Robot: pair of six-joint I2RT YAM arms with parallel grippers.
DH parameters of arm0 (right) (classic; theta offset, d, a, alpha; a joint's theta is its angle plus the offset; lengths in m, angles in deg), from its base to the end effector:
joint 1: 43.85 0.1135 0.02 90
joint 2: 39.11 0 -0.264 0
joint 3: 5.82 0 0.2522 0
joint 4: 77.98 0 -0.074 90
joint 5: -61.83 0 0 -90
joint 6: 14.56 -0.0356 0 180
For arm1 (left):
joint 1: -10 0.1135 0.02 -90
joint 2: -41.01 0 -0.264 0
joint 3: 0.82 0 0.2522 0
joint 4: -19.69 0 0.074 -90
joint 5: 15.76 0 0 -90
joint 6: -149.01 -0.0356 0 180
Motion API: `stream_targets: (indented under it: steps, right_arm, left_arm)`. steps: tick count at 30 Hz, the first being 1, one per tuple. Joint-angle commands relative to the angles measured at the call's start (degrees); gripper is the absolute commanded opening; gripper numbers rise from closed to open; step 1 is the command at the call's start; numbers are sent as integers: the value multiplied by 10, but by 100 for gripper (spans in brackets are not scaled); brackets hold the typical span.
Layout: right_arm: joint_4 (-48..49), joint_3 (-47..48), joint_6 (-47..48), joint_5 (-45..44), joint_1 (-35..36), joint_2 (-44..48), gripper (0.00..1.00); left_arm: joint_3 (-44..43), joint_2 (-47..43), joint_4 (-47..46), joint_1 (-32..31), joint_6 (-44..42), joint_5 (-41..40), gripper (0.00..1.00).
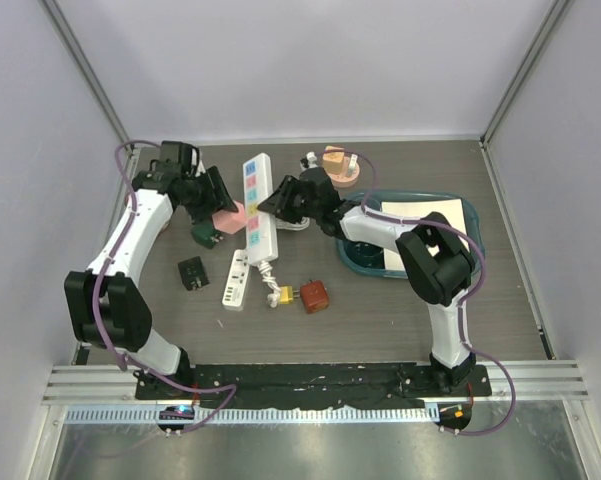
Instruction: Pull the plug off the socket
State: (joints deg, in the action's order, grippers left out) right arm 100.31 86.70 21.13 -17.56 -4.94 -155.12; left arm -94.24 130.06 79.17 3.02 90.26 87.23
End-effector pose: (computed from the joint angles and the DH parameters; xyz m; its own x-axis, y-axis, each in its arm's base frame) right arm 0.3583 0.2976 0.2038 -0.8000 0.3802 -0.4642 -0.1667 0.6024 0.7806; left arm 0.3258 -0.0480 0.3075 -0.8237 -0.4084 -0.3934 -0.2120 0.8652 -0.4544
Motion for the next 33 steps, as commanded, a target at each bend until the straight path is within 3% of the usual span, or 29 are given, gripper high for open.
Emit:
stream_targets:
  steps: [1, 6, 16, 26, 33]
  right_arm:
    - [58, 64, 9, 40, -2, 14, 1]
    - [69, 99, -15, 56, -22, -4, 1]
    - [178, 235, -105, -39, -37, -110, 1]
    - [297, 296, -149, -273, -39, -199, 1]
    - [266, 363, -163, -359, -40, -266, 1]
  left_arm:
    - [-49, -45, 2, 1, -16, -10, 0]
    - [5, -118, -22, 1, -25, -25, 0]
    - [139, -258, -91, 1, -33, -124, 0]
    - [227, -323, -136, 1, -21, -132, 0]
    - [217, -318, -127, 1, -22, -113, 0]
